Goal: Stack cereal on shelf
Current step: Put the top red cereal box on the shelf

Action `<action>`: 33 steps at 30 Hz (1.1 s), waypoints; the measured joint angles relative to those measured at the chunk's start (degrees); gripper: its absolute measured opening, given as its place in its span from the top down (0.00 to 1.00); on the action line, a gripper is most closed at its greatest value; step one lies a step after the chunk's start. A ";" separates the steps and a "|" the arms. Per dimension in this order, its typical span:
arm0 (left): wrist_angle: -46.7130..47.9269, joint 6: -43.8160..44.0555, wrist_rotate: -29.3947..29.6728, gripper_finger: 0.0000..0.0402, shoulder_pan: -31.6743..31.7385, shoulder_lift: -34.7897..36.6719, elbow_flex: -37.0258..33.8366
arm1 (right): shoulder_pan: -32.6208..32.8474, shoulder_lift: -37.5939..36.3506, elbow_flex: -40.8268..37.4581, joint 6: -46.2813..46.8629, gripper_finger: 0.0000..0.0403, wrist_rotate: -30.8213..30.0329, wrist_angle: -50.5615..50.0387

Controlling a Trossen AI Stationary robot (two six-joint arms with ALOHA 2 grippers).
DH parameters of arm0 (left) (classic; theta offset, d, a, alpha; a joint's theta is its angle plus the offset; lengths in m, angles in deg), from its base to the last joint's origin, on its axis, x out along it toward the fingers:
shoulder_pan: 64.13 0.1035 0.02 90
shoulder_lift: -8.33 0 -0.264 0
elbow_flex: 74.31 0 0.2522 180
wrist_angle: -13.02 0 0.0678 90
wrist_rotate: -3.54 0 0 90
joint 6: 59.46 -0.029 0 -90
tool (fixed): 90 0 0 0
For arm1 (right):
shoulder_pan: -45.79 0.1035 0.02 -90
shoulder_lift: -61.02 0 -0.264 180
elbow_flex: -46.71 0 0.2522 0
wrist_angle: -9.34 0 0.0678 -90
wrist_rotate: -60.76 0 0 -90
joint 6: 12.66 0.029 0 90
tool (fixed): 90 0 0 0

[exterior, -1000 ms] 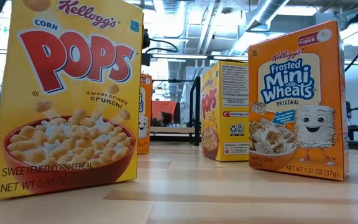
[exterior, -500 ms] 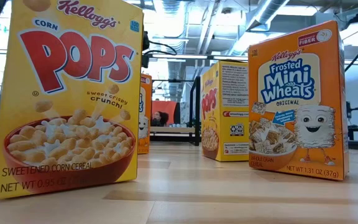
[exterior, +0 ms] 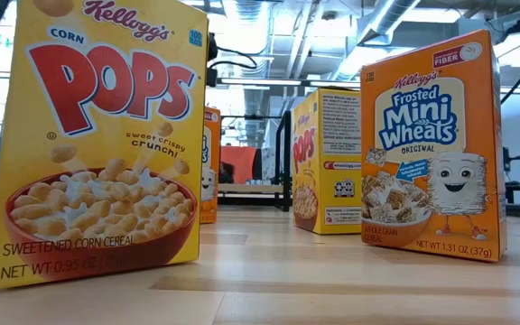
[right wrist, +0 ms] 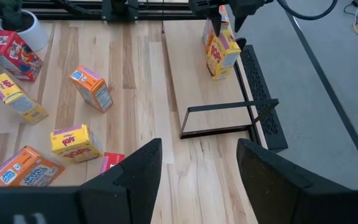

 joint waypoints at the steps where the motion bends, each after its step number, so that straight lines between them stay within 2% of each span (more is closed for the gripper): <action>1: 0.56 0.38 0.49 0.41 -0.17 0.00 0.60 | 0.00 0.00 0.00 0.01 0.42 0.01 0.00; 7: 6.21 3.46 1.86 0.41 -0.70 0.00 6.67 | 0.00 0.00 0.00 -0.01 0.42 0.01 0.00; 11: 14.05 6.84 1.62 0.41 -2.28 0.05 13.95 | 0.00 0.00 0.00 -0.01 0.42 0.01 -0.02; 15: 14.75 10.64 -4.28 0.41 -5.23 4.05 18.39 | 0.00 0.00 0.00 -0.01 0.42 0.01 -0.09; 18: 11.65 16.01 -8.89 0.41 -7.87 9.47 18.66 | 0.00 0.00 0.00 -0.01 0.42 0.03 -0.62; 20: 8.74 19.91 -12.33 0.41 -10.90 12.78 17.26 | 0.00 0.00 0.00 -0.01 0.42 0.02 -1.14; 23: 3.33 24.29 -11.46 0.41 -17.95 17.80 12.38 | 0.00 0.00 0.00 -0.05 0.42 0.03 -1.73; 27: -11.91 26.94 -2.10 0.41 -30.40 22.14 1.07 | 0.00 0.00 0.00 -0.52 0.42 0.03 -2.33; 30: -26.59 24.97 5.04 0.41 -37.23 22.31 -7.92 | 0.00 0.00 0.00 -1.48 0.42 0.03 -2.26; 33: -39.03 20.93 6.18 0.41 -41.01 20.16 -14.34 | 0.00 0.00 0.01 -1.97 0.42 0.03 -2.23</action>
